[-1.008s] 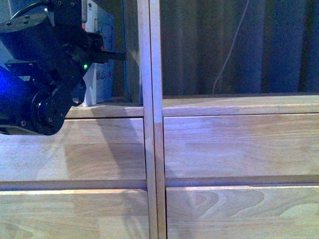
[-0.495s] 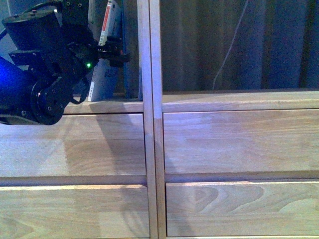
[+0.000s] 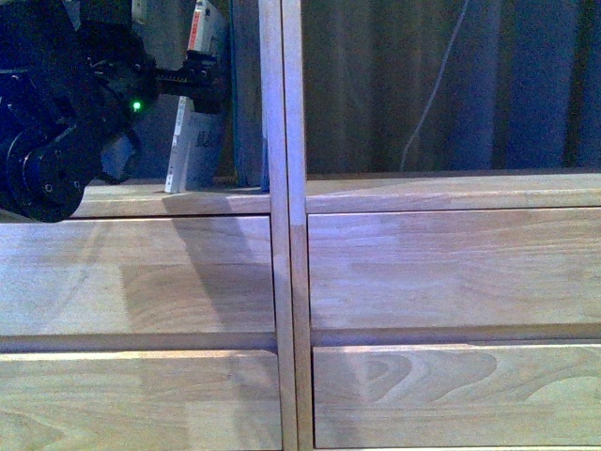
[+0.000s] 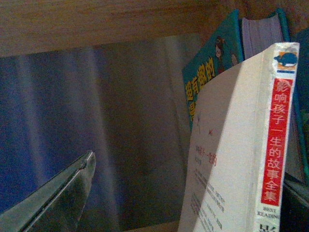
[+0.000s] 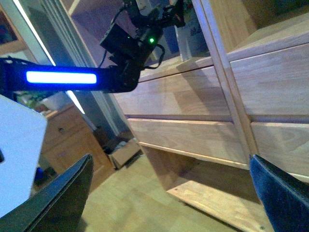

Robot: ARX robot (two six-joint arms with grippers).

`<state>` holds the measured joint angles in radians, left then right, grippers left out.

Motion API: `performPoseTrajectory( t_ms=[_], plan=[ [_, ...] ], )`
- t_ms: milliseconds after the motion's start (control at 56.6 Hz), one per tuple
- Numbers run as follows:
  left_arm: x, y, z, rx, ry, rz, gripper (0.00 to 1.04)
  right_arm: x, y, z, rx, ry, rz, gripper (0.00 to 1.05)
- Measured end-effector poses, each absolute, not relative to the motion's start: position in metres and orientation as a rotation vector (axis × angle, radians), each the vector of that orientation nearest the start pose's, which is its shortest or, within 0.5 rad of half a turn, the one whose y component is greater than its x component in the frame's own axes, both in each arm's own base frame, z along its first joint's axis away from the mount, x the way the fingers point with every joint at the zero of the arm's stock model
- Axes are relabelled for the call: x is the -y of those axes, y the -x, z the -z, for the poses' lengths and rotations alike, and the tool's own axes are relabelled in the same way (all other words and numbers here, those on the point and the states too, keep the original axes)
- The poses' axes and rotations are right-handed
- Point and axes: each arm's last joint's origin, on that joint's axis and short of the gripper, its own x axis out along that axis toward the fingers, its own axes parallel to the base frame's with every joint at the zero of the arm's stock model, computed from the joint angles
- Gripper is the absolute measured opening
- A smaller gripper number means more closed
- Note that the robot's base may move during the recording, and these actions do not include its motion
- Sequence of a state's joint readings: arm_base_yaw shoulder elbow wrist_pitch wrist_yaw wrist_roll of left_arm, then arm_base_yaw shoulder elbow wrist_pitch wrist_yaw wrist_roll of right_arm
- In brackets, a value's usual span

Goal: Organize books on shelf

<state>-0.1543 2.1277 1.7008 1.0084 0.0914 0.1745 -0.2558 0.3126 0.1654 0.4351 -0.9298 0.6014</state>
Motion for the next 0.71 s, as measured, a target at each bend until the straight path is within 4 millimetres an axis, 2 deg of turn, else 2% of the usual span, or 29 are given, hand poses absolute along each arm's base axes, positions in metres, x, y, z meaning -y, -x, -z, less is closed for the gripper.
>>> performPoseTrajectory(
  t_ms=[194,301,548,707],
  plan=[
    [0.076,-0.473,-0.333,0.581,-0.121,0.212,0.97,0.000,-0.104,-0.232,0.106,-0.214,-0.643,0.98],
    [0.074,-0.462,-0.334,0.577,-0.086,0.225,0.97,0.000,-0.105,-0.232,0.152,-0.103,-0.595,0.98],
    [0.063,-0.417,-0.350,0.579,-0.052,0.212,0.97,-0.002,-0.106,-0.233,0.205,0.009,-0.552,0.98],
    [0.046,-0.382,-0.363,0.531,-0.020,0.152,0.97,-0.005,-0.107,-0.230,0.218,0.047,-0.535,0.98]
  ],
)
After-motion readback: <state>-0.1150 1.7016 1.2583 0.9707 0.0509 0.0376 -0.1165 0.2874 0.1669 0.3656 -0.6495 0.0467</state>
